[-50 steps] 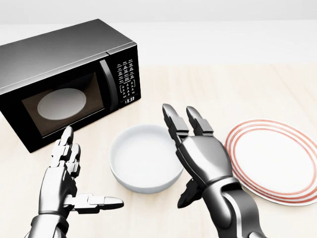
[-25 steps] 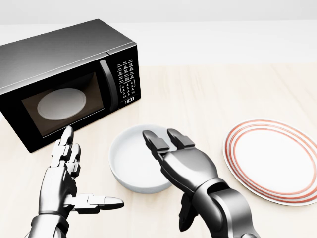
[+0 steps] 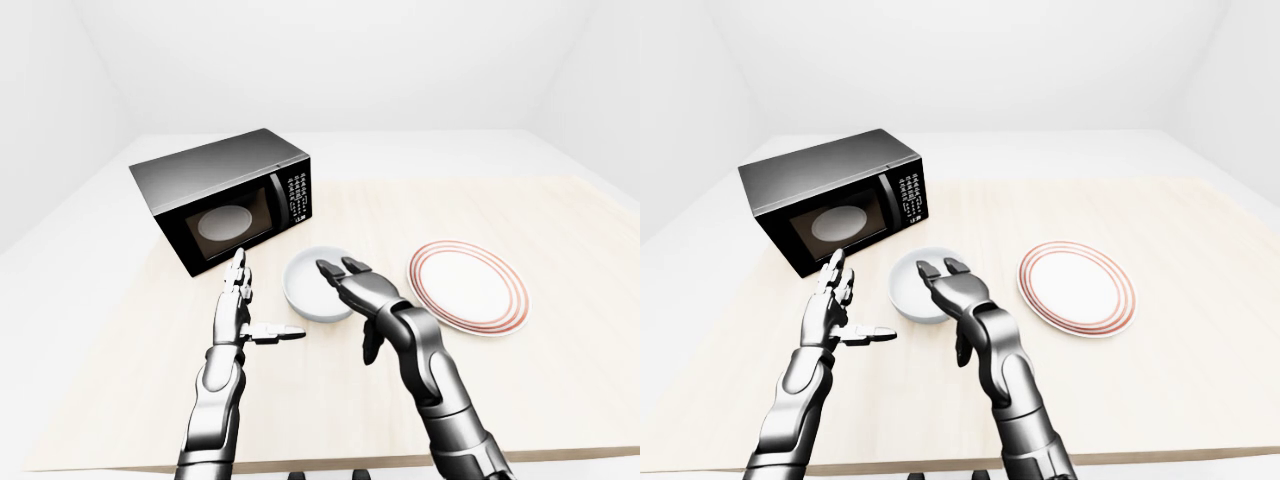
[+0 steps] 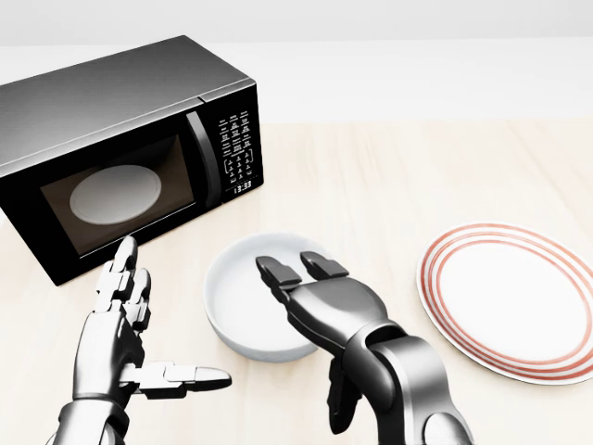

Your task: Pick up the white bowl and put it on the plate.

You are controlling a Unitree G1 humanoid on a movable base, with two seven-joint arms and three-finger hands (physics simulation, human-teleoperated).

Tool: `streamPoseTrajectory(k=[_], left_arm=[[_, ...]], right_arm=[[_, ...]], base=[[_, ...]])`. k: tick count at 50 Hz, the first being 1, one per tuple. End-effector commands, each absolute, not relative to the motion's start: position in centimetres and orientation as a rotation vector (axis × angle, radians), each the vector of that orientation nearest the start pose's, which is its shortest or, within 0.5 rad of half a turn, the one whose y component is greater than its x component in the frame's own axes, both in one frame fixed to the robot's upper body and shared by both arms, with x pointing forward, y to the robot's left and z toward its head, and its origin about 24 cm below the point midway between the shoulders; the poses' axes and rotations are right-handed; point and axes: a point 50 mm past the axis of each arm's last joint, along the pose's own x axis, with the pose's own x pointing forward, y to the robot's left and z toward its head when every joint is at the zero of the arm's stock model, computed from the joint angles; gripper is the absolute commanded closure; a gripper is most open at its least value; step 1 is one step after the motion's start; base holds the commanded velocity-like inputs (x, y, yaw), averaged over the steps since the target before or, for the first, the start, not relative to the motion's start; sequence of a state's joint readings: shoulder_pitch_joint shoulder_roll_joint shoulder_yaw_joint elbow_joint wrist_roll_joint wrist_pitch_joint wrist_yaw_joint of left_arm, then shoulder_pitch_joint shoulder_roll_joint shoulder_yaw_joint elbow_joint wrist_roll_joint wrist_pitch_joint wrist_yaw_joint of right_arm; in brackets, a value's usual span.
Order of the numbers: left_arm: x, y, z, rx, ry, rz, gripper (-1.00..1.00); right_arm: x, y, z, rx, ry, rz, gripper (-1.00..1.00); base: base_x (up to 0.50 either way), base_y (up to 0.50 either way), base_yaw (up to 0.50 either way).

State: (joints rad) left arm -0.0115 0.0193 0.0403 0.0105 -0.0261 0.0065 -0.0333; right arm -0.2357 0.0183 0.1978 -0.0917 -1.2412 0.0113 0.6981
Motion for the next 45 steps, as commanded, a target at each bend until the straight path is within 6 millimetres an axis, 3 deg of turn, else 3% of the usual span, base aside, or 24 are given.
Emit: streamPoseTrajectory(k=[1, 45], left_arm=[[25.5, 16.0, 4.1, -0.007, 0.004, 0.003, -1.00], [25.4, 16.0, 4.3, -0.005, 0.001, 0.000, -1.00]], right_arm=[[28.5, -6.8, 8.1, -1.319, 0.050, 0.660, -1.00], [29.4, -6.7, 5.9, -1.341, 0.104, 0.707, -1.00]], base=[[0.00, 0.00, 0.00], [0.00, 0.00, 0.00]])
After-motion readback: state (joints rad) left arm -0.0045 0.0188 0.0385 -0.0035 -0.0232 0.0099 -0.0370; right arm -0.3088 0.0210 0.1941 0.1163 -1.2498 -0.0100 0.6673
